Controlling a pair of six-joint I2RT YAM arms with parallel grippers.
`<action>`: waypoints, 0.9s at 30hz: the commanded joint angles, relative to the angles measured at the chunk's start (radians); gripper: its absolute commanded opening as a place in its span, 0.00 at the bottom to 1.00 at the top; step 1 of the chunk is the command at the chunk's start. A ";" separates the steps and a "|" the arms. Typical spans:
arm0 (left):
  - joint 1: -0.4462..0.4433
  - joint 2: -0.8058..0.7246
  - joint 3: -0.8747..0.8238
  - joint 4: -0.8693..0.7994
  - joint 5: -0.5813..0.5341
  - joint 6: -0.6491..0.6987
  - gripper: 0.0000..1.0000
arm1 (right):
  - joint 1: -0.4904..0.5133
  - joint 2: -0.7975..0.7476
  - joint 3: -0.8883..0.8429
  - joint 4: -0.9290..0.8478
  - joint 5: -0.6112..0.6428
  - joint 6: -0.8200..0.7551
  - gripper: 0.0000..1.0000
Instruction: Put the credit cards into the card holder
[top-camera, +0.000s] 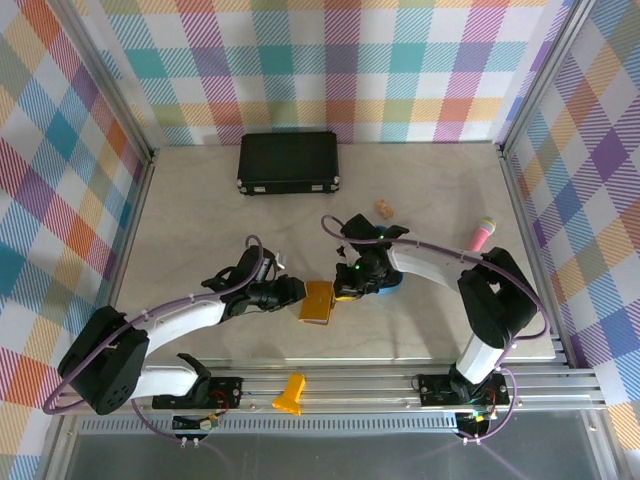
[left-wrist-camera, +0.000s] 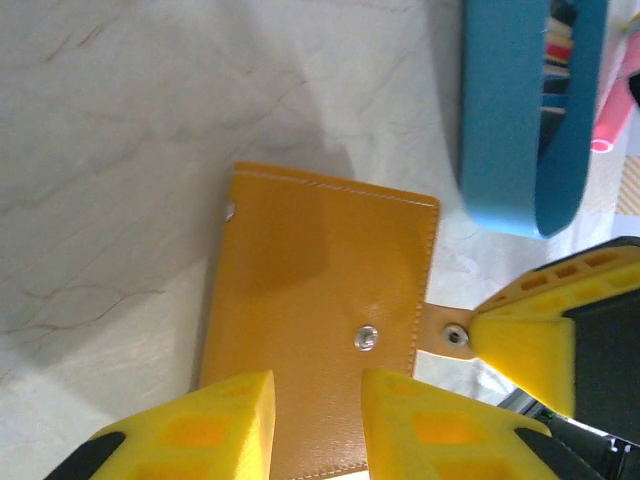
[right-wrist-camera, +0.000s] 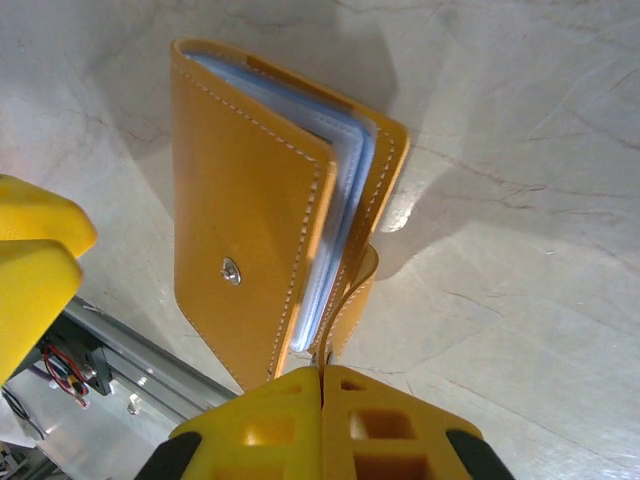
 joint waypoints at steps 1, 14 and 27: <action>-0.007 0.015 -0.012 0.093 0.046 0.004 0.28 | 0.006 -0.014 0.010 -0.004 0.036 0.036 0.00; -0.021 0.105 -0.031 0.229 0.052 0.004 0.24 | 0.007 -0.002 0.043 -0.029 0.053 0.016 0.00; -0.021 0.137 -0.070 0.306 0.037 0.004 0.23 | 0.006 0.008 0.078 -0.043 0.035 -0.003 0.00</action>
